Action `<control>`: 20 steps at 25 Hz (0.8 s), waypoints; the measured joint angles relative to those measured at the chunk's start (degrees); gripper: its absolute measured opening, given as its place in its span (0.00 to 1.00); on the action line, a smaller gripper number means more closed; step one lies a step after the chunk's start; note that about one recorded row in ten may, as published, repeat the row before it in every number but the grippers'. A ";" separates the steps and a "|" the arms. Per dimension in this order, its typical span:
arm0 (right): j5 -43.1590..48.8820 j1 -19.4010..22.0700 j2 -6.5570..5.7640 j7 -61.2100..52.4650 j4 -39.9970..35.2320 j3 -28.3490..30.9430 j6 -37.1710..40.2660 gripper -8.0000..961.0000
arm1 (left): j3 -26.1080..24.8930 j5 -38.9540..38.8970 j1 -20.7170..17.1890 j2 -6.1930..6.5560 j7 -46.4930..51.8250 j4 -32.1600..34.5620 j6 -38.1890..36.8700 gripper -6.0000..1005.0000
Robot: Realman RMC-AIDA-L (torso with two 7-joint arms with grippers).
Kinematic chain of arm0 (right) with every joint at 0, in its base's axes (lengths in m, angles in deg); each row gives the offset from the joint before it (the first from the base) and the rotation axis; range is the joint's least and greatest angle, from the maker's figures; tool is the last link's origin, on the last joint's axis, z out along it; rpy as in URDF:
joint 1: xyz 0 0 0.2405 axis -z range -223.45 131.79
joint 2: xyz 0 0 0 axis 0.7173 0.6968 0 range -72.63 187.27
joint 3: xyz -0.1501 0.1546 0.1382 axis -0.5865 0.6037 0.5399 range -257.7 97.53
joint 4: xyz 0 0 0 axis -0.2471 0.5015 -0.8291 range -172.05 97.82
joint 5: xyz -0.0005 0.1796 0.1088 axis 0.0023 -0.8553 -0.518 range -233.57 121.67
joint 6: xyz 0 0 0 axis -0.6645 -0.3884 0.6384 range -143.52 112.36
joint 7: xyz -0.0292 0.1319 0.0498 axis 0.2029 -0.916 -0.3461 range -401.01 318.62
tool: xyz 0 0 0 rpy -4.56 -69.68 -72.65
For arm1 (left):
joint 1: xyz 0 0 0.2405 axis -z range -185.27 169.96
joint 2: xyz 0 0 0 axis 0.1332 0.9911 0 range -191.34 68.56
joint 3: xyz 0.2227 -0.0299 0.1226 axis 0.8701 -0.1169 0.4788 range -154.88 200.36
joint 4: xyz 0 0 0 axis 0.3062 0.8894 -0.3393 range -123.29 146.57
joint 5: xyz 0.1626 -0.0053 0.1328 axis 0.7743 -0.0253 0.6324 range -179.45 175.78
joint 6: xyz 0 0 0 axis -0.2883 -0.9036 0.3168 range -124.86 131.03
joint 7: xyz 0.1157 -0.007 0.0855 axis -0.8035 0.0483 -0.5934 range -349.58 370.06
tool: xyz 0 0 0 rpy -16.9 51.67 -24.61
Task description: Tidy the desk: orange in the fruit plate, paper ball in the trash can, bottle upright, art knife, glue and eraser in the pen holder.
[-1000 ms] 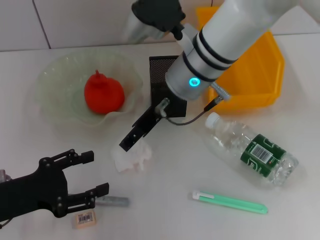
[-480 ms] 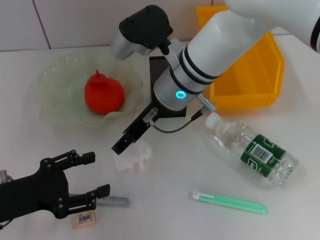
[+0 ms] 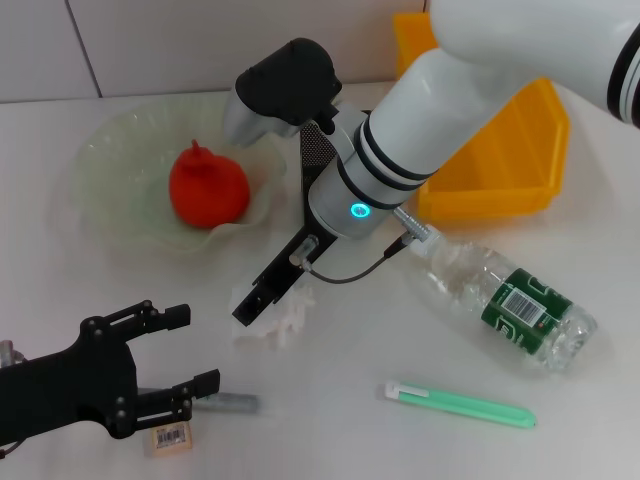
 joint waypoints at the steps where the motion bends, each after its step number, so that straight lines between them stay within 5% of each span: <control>1: -0.78 -0.01 0.00 -0.01 0.33 -1.26 -0.69 0.80 | 0.02 0.00 0.00 0.01 -0.06 0.00 -0.01 0.81; 8: -2.27 -0.42 0.00 -0.18 0.45 -3.41 -1.69 0.79 | 0.09 0.04 0.00 0.02 -0.52 0.00 -0.01 0.81; 20: -1.98 2.50 -0.49 -1.58 -3.55 -0.17 -0.15 0.55 | -0.04 0.10 -0.09 0.09 -0.76 0.00 0.04 0.81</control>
